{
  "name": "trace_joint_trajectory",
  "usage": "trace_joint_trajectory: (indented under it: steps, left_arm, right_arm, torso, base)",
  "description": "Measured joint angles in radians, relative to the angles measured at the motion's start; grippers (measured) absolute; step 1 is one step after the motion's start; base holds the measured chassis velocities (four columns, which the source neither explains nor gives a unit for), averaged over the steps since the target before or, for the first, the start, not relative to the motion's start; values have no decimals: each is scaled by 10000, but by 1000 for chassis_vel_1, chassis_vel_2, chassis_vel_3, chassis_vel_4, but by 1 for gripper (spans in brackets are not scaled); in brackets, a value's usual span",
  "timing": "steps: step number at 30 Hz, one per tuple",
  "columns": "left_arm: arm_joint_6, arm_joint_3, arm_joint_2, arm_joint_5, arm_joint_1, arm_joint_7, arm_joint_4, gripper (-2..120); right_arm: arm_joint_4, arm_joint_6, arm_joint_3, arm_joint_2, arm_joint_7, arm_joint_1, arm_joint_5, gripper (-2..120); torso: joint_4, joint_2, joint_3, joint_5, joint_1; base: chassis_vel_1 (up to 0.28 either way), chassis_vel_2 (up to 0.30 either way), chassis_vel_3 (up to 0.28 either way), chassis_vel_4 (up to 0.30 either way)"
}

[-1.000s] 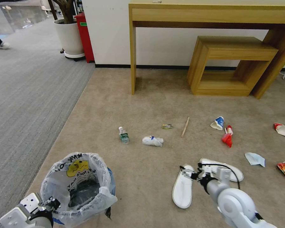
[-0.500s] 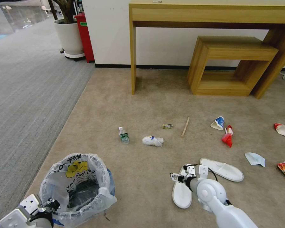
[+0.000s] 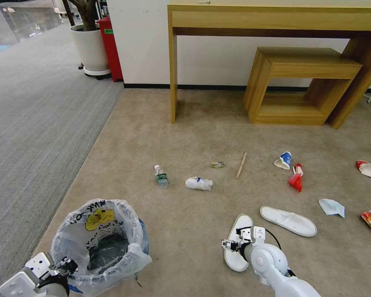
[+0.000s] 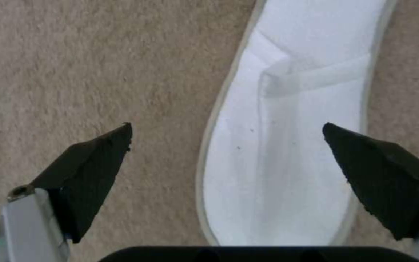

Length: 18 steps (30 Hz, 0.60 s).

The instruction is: Pick up the trash bin and place the garbage on the floor into it.

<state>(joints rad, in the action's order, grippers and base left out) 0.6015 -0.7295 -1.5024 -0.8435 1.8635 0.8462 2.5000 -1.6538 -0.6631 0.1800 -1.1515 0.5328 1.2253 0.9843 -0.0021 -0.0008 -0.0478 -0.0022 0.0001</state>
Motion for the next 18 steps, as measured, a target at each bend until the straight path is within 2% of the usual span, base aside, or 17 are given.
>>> trace_joint_trajectory:
  steps: [3, 6, 9, 16, 18]
  left_arm:
    - [-7, 0, 20, -5, -12, 0, 0, 0]
    - [-12, 24, 23, -11, -5, 0, 0, 0]
    - [-21, 31, 20, -11, 24, 0, 0, 0]
    - [-40, 20, 8, -6, 72, 0, 0, 0]
    - [-49, 21, -7, 5, 79, 1, -1, 0]
  right_arm:
    - [148, -5, 11, -143, 8, -51, 31, 92]
    - [417, -24, 30, -293, 12, -116, -12, 78]
    - [610, -28, 46, -326, -12, -167, -107, 73]
    - [1024, -17, 124, -468, -150, -363, -244, 72]
    - [1069, -1, 166, -469, -226, -367, -323, 68]
  torso:
    - [0, 0, 0, 2, 0]
    - [0, 0, 0, 2, 0]
    - [-1, 1, 0, 1, 0]
    - [0, 0, 0, 2, -1]
    - [0, 0, 0, 2, 0]
  base:
    - [0, 0, 0, 0]
    - [0, 0, 0, 0]
    - [0, 0, 0, 0]
    - [0, 0, 0, 0]
    - [0, 0, 0, 0]
